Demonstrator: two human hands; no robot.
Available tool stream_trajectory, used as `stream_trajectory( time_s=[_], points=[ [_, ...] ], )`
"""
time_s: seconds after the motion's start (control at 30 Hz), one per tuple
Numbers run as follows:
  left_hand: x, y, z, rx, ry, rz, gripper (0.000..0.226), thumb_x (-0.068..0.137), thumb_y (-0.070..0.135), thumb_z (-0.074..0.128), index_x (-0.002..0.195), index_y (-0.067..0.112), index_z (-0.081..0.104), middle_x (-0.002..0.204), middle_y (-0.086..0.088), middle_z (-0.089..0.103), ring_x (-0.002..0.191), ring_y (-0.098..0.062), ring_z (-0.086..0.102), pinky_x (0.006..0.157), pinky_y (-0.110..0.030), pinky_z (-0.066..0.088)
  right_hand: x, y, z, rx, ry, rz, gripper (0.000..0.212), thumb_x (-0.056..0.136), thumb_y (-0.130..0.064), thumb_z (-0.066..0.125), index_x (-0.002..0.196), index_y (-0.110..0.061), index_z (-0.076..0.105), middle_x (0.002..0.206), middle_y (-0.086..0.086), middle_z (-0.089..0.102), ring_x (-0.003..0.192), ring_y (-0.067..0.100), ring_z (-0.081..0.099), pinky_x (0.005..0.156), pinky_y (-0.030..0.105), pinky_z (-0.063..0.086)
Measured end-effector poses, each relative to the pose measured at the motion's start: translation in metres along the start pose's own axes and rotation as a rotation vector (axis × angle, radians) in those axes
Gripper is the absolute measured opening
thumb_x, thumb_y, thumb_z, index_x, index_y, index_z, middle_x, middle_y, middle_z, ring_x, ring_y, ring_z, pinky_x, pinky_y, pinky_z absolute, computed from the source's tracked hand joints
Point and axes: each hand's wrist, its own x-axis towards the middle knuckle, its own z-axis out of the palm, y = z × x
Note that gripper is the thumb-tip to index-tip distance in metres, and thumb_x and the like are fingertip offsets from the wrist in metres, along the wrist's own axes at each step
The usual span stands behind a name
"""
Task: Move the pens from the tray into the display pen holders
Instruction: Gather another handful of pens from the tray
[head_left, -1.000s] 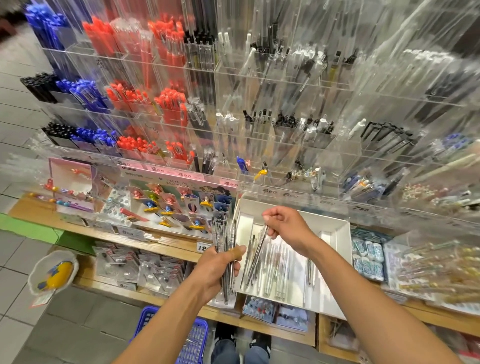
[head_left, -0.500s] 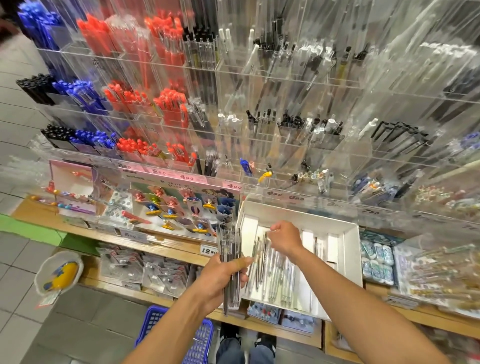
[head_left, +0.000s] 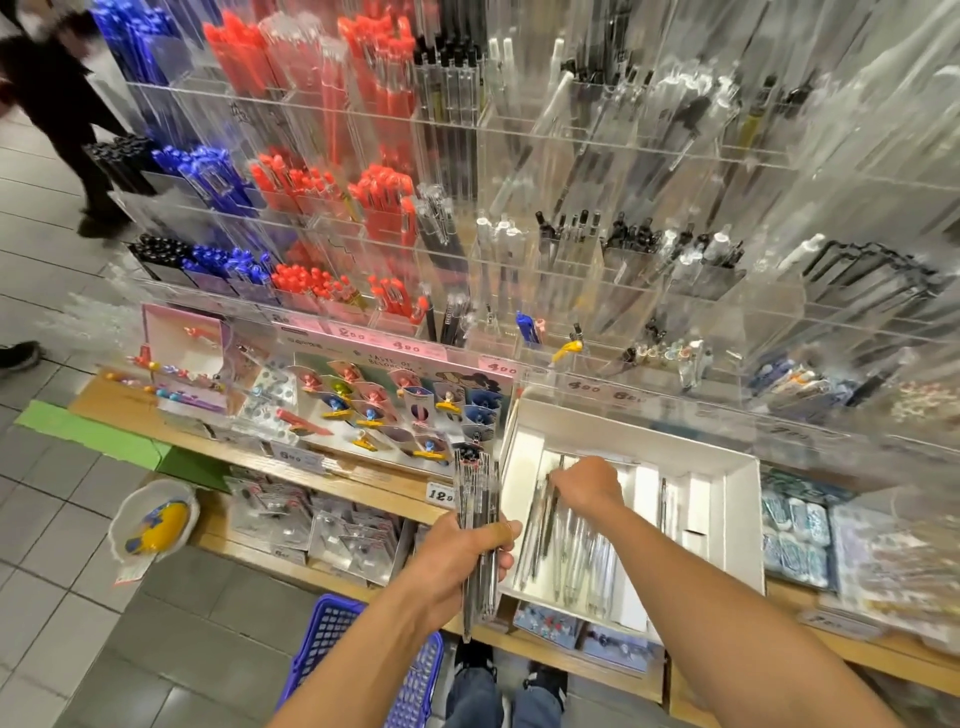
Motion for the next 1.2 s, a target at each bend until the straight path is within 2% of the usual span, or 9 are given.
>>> stream_trajectory(
  time_s=[0.13,0.27,0.37,0.43,0.6,0.77,0.9,1.03,1.2],
  points=[
    [0.003,0.0,0.0,0.009,-0.014,0.008,0.031,0.077,0.008,0.08,0.1,-0.001,0.061,0.07,-0.009,0.063,0.06,-0.019,0.059,0.055,-0.028,0.051,-0.021,0.006,-0.022,0.318,0.051,-0.092,0.021,0.086,-0.022,0.061,0.069,-0.014,0.052,0.067,0.006,0.06,0.058,0.021,0.058,0.058,0.031,0.045],
    [0.004,0.002,0.004,0.046,-0.028,0.029,0.078,0.048,0.026,0.095,0.111,-0.004,0.061,0.078,-0.007,0.069,0.067,-0.019,0.064,0.063,-0.033,0.054,-0.056,0.005,-0.051,0.682,-0.202,-0.147,0.024,0.09,-0.016,0.066,0.107,-0.005,0.052,0.075,0.007,0.064,0.055,0.016,0.061,0.055,0.028,0.048],
    [0.003,0.003,0.012,0.066,-0.032,0.05,0.116,0.037,0.037,0.101,0.135,-0.001,0.05,0.118,-0.019,0.068,0.111,-0.036,0.064,0.099,-0.05,0.049,-0.085,-0.006,-0.068,0.783,-0.441,-0.274,0.026,0.09,-0.009,0.067,0.108,-0.002,0.05,0.07,0.01,0.066,0.057,0.021,0.063,0.056,0.028,0.053],
    [0.001,0.002,0.018,0.098,-0.07,0.066,0.116,0.04,0.041,0.101,0.137,0.005,0.049,0.13,-0.022,0.062,0.125,-0.04,0.054,0.108,-0.056,0.041,-0.099,-0.014,-0.07,0.813,-0.525,-0.322,0.025,0.089,-0.008,0.067,0.106,-0.003,0.049,0.068,0.011,0.066,0.058,0.024,0.063,0.057,0.027,0.054],
    [-0.003,0.007,0.022,0.077,-0.172,0.061,0.071,0.042,0.03,0.1,0.1,0.003,0.069,0.071,-0.007,0.068,0.057,-0.016,0.061,0.054,-0.028,0.053,-0.095,-0.02,-0.066,0.893,-0.534,-0.316,0.028,0.083,-0.013,0.073,0.106,-0.005,0.058,0.077,0.006,0.068,0.062,0.018,0.064,0.061,0.025,0.055],
    [0.001,0.007,0.01,-0.013,-0.037,0.054,0.061,0.06,0.012,0.091,0.111,-0.004,0.061,0.069,-0.007,0.068,0.057,-0.018,0.061,0.051,-0.027,0.052,-0.047,-0.001,-0.041,0.48,-0.154,-0.08,0.006,0.086,-0.007,0.063,0.086,-0.005,0.068,0.077,0.013,0.071,0.054,0.014,0.063,0.049,0.023,0.05],
    [0.001,0.004,-0.004,-0.009,-0.017,0.039,0.042,0.064,0.01,0.084,0.101,0.003,0.065,0.073,-0.008,0.066,0.06,-0.02,0.063,0.051,-0.028,0.051,-0.035,0.011,0.011,-0.156,-0.183,-0.045,0.007,0.082,-0.004,0.057,0.077,-0.007,0.06,0.07,0.006,0.061,0.06,0.019,0.06,0.053,0.024,0.048],
    [0.0,0.0,-0.011,-0.016,0.005,0.011,0.038,0.079,0.004,0.078,0.111,-0.003,0.06,0.076,-0.01,0.065,0.063,-0.021,0.063,0.052,-0.029,0.052,-0.036,0.01,0.038,-0.247,0.019,-0.101,0.018,0.083,-0.001,0.05,0.087,-0.01,0.065,0.076,0.002,0.062,0.066,0.019,0.061,0.055,0.024,0.04],
    [-0.001,-0.002,-0.009,-0.007,0.034,0.009,0.042,0.081,0.002,0.075,0.117,-0.006,0.057,0.078,-0.012,0.067,0.062,-0.022,0.063,0.052,-0.029,0.053,-0.036,0.007,0.045,-0.294,-0.003,-0.083,0.02,0.083,-0.005,0.05,0.092,-0.011,0.068,0.094,0.007,0.07,0.089,0.027,0.069,0.063,0.028,0.046]
  ],
)
